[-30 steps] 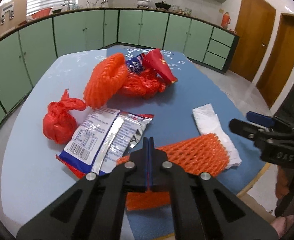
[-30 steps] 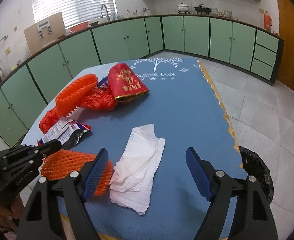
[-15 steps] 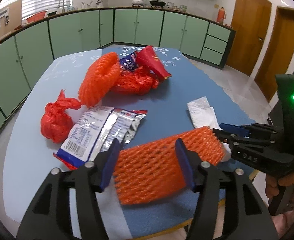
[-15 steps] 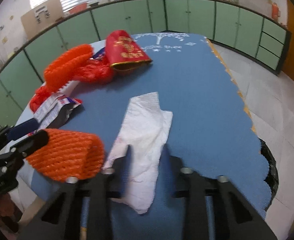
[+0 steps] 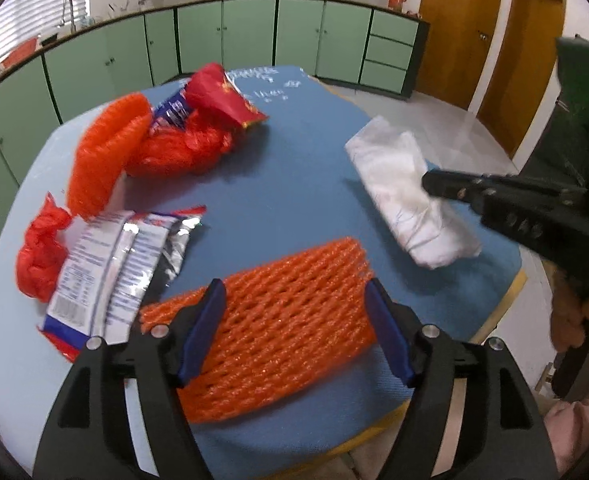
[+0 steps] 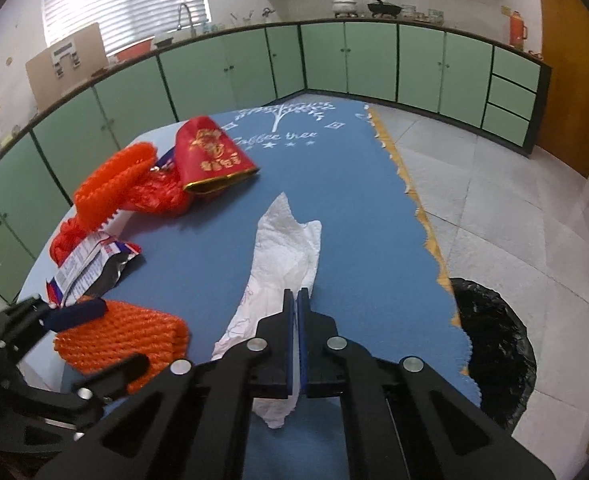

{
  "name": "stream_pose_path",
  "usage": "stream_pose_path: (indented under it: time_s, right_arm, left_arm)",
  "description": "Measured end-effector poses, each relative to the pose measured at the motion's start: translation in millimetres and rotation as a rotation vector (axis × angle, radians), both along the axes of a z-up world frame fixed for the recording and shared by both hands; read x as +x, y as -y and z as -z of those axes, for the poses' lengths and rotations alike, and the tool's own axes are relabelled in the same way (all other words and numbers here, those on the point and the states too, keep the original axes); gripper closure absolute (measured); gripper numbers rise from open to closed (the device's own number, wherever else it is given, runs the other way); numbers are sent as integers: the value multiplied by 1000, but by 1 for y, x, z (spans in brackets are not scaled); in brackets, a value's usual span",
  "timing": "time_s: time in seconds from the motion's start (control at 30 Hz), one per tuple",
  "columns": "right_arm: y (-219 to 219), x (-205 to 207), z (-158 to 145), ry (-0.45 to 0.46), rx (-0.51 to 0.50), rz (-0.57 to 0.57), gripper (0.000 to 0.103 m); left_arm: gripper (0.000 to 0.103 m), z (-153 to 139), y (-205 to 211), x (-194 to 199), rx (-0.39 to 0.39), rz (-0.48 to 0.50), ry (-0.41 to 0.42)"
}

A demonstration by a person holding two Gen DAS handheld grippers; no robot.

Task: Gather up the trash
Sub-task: 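Grasp the orange foam net with left gripper while right carries tissue to bin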

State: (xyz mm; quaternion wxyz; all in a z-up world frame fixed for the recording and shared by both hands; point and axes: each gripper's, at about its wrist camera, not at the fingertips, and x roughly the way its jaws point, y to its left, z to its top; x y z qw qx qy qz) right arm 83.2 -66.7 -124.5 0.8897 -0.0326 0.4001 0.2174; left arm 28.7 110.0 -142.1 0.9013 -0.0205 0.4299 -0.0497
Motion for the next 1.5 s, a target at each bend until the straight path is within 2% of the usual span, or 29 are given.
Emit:
stream_pose_path:
  time_s: [0.13, 0.23, 0.3, 0.37, 0.47, 0.73, 0.93, 1.2, 1.5]
  right_arm:
    - [4, 4, 1, -2, 5, 8, 101]
    - [4, 3, 1, -3, 5, 8, 101]
    - [5, 4, 1, -4, 7, 13, 101]
    - [5, 5, 2, -7, 9, 19, 101]
    - [6, 5, 1, -8, 11, 25, 101]
    - [19, 4, -15, 42, 41, 53, 101]
    - [44, 2, -38, 97, 61, 101, 101]
    - [105, -4, -64, 163, 67, 233, 101]
    - [172, -6, -60, 161, 48, 381, 101]
  left_arm:
    - [32, 8, 0, 7, 11, -10, -8]
    - [48, 9, 1, 8, 25, -27, 4]
    - [69, 9, 0, 7, 22, -31, 14]
    - [84, 8, -1, 7, 29, -34, 21]
    - [91, 4, -2, 5, 23, -38, 41]
    - [92, -43, -4, 1, -4, -38, 177]
    - [92, -70, 14, 15, -45, 14, 242]
    - [92, -83, 68, 48, -72, 148, 287]
    - [92, -80, 140, 80, -123, 291, 288]
